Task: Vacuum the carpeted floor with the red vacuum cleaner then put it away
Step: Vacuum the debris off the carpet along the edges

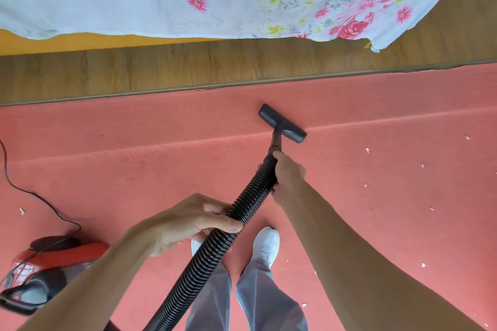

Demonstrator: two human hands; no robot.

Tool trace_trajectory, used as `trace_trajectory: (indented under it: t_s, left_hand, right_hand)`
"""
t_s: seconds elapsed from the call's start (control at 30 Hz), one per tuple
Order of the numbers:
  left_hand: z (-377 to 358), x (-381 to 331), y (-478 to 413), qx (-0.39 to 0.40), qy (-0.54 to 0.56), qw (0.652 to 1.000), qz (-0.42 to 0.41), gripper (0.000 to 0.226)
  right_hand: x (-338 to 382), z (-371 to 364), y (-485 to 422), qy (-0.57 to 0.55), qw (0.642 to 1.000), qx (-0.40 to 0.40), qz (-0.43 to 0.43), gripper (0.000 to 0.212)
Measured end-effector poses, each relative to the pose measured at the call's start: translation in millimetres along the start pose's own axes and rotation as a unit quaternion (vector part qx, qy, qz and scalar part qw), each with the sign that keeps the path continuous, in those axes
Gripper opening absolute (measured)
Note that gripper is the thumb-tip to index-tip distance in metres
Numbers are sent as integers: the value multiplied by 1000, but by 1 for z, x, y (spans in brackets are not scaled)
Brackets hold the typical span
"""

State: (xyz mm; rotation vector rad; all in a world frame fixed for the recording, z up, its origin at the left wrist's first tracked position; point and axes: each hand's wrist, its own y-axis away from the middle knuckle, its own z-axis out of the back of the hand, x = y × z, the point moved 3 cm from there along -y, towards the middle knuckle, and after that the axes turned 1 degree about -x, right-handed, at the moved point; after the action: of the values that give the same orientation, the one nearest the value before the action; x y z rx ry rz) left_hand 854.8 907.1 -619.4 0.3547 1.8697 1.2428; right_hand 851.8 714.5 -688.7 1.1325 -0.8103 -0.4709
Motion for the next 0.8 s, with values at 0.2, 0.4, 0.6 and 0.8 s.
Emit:
trace_trajectory:
  t_s: [0.2,0.4,0.6,0.8]
  left_hand:
    - [-22,-2,11,23,-22,999,-36,17]
    - [-35,-17,8,87,-120,988,-53,24]
    - [-70,-32,-9,72,-159,982,-72,19]
    - [-114,-40,-43,22,-188,978,-83,12]
  right_hand:
    - [-22,40,22,-140,990,9,-7,32]
    - [-33,87,28,-174,984,-36,-11,20]
    - [-35,128,11,-181,976,-117,-18,18]
    - [-32,172,-26,-221,961,-159,-48,17]
